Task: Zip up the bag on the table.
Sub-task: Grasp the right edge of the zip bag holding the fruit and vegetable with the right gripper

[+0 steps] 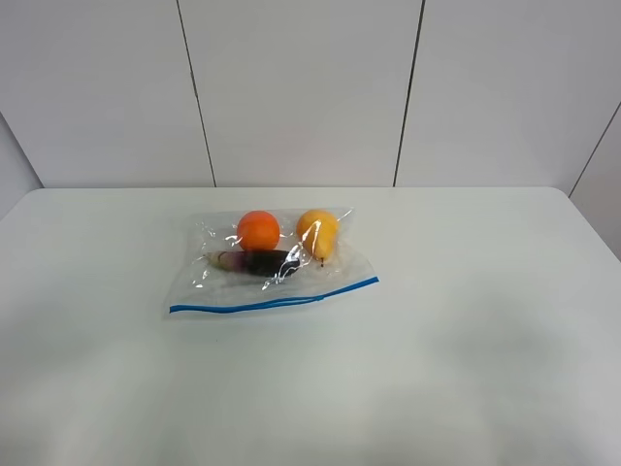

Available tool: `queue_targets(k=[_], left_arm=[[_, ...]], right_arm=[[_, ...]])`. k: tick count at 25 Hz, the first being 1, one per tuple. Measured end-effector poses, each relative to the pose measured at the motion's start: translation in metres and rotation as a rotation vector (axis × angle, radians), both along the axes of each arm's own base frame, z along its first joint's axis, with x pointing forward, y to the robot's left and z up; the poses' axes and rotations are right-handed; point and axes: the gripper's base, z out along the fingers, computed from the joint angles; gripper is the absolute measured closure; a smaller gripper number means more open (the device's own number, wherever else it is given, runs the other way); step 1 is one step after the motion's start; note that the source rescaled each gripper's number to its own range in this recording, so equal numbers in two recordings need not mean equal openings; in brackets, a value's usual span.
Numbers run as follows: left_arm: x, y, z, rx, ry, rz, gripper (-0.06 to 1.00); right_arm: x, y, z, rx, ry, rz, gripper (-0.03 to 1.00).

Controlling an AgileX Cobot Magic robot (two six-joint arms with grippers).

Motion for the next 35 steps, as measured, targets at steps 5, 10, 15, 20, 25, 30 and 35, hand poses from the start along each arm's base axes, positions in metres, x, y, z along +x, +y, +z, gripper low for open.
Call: queue_targets(k=[5,10,15,20,25,30,35], left_arm=[[0.000,0.000,0.000,0.000,0.000,0.000,-0.06],[0.000,0.000,0.000,0.000,-0.001,0.000,-0.06],[0.000,0.000,0.000,0.000,-0.001,0.000,-0.06],[0.000,0.000,0.000,0.000,-0.001,0.000,-0.06],[0.000,0.000,0.000,0.000,-0.001,0.000,-0.06],[0.000,0.000,0.000,0.000,-0.001,0.000,-0.06],[0.000,0.000,0.000,0.000,-0.001,0.000,-0.06]], right_arm=[[0.000,0.000,0.000,0.000,0.000,0.000,-0.03],[0.009,0.000,0.009,0.000,0.044,0.000,-0.03],[0.054,0.001,0.049,0.011,0.180,0.005,-0.03],[0.125,0.009,0.074,0.101,0.347,0.040,-0.03],[0.207,0.019,0.068,0.228,0.524,0.080,-0.03],[0.281,0.033,0.033,0.361,0.684,0.166,-0.03],[0.334,0.046,-0.021,0.487,0.811,0.261,-0.03]])
